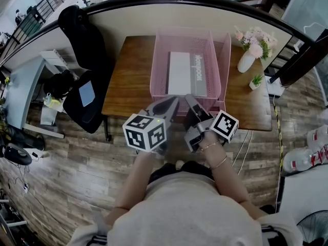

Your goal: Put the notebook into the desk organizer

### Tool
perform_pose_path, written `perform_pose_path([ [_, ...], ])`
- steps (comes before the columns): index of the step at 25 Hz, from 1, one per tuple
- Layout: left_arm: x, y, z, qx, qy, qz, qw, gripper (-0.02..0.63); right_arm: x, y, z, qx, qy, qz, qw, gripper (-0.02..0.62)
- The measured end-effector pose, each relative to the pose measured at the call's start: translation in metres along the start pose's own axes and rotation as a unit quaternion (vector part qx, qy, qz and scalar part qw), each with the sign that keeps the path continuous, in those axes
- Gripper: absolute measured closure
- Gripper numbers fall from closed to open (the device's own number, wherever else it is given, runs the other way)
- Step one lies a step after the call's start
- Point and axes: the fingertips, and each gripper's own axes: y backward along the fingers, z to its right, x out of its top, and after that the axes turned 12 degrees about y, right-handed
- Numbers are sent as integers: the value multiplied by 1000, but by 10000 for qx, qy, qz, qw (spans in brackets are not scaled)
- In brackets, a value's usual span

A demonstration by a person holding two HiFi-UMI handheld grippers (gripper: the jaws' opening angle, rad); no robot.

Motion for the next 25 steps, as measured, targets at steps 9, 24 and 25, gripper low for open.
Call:
perform_pose_path([
  [9, -1, 3, 1, 8, 9, 13, 10000, 595, 4, 2, -5, -7, 75, 79, 9999, 501],
  [24, -11, 20, 6, 49, 46, 100, 9999, 595, 4, 29, -35, -136, 1236, 108, 9922, 486],
  [25, -12, 21, 7, 46, 10, 102, 9999, 595, 5, 30, -39, -132, 1438, 115, 9894, 488],
])
